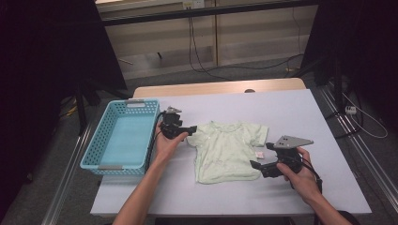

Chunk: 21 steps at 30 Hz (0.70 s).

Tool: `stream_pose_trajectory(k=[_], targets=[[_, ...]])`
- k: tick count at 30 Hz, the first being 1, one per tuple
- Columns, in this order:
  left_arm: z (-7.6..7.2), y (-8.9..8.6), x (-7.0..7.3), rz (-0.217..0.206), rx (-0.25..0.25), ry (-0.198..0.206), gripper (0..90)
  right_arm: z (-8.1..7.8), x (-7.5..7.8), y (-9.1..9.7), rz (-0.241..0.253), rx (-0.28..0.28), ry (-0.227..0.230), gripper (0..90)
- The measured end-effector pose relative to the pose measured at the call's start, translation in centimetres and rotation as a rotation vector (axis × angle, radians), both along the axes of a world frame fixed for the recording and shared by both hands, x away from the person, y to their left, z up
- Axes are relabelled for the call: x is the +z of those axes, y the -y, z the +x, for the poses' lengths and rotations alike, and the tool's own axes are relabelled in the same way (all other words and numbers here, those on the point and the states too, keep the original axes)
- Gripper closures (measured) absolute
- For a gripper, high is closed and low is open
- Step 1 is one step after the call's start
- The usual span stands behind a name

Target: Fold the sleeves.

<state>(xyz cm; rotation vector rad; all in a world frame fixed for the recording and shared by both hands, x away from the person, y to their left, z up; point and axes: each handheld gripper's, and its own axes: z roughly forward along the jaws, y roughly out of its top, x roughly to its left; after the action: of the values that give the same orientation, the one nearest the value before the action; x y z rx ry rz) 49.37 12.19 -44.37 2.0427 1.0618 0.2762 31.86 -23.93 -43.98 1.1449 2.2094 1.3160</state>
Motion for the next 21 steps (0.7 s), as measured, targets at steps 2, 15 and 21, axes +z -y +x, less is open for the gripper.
stream_pose_trajectory(k=[2, 15, 21], targets=[[0.1, 0.1, -0.1, 0.004, -0.008, 0.000, 35.8, 0.0, 0.0, 0.0, -0.004, 0.003, 0.003, 5.7], [0.7, 0.1, -1.3, 0.063, 0.015, -0.010, 63.7, -0.3, 0.0, 0.0, -0.011, 0.015, 0.007, 5.7], [0.4, 0.4, -1.2, 0.105, -0.015, 0.000, 73.3, -0.3, 0.0, 0.0, -0.015, 0.012, 0.008, 5.7]])
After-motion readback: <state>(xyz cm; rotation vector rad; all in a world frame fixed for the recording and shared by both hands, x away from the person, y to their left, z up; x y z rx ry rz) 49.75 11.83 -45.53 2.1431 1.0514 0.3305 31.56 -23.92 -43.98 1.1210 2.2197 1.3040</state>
